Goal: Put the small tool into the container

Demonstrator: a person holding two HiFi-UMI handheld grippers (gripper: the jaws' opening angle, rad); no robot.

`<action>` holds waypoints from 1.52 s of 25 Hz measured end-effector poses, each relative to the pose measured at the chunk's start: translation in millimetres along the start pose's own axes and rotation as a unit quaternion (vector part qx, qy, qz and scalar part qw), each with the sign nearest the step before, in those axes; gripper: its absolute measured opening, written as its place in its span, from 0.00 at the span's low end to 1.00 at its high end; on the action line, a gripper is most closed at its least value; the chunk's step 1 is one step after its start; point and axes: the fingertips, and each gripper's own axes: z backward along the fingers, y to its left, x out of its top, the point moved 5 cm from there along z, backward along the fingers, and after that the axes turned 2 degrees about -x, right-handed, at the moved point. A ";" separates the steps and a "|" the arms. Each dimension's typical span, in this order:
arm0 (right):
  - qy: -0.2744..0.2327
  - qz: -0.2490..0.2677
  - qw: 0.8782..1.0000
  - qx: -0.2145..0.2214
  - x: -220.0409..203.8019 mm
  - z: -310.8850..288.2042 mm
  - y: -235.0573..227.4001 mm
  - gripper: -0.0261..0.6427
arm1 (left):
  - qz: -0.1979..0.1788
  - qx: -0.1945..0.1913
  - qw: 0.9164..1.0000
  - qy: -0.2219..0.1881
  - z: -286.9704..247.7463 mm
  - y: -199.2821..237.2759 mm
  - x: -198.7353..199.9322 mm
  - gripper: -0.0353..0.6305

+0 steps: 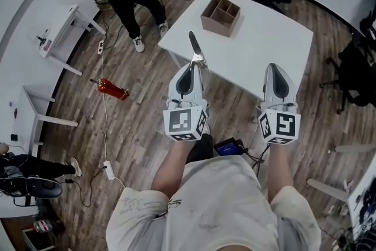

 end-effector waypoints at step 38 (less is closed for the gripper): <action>0.029 0.036 0.995 -0.090 -192.5 -967.7 114.7 0.05 | 0.038 -0.109 0.993 0.038 -832.1 617.0 -145.6 0.09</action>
